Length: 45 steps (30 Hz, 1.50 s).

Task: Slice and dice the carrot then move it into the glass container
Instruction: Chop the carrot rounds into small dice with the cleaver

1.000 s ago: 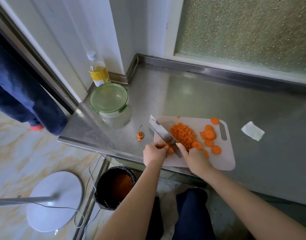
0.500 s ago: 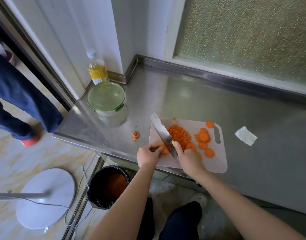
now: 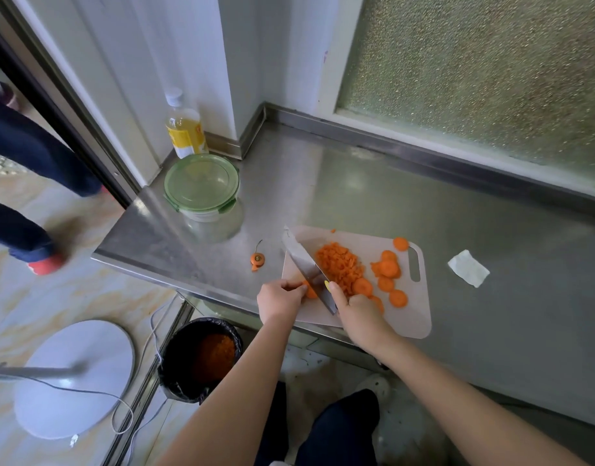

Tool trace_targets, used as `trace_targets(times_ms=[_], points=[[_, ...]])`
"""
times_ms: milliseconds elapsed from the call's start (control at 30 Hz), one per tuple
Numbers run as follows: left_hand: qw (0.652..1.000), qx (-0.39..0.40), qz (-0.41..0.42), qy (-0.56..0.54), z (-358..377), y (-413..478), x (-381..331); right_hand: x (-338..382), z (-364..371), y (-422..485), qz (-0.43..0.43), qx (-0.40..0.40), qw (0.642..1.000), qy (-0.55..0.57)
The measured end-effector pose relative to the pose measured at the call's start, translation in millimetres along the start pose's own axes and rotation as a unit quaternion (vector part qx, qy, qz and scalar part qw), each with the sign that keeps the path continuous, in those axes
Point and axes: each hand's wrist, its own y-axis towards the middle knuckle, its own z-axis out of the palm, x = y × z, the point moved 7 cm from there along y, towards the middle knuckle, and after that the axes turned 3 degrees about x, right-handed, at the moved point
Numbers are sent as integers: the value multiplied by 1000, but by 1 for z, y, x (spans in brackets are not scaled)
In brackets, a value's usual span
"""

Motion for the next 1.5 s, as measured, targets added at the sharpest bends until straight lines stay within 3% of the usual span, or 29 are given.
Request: trace_targets(times_ms=[167, 333, 567, 667, 800, 967, 1300, 1500], points=[[1000, 5, -11, 5, 0, 3, 0, 6, -5, -5, 60, 3, 998, 23], [1000, 9, -15, 11, 0, 4, 0, 17, 8, 3, 13, 42, 994, -95], [1000, 13, -14, 15, 0, 2, -2, 14, 14, 6, -23, -37, 995, -93], [1000, 13, -10, 11, 0, 2, -2, 17, 16, 8, -32, -35, 991, -122], [1000, 13, 10, 17, -1, 0, -2, 19, 9, 7, -40, -79, 993, -78], [999, 0, 37, 17, -2, -7, -2, 9, 13, 17, -22, -39, 996, -72], [1000, -3, 24, -10, -1, -5, 2, -2, 8, 27, 9, -13, 996, 82], [1000, -6, 17, 5, 0, -1, 5, 1, 0, 17, 20, -19, 997, 66]])
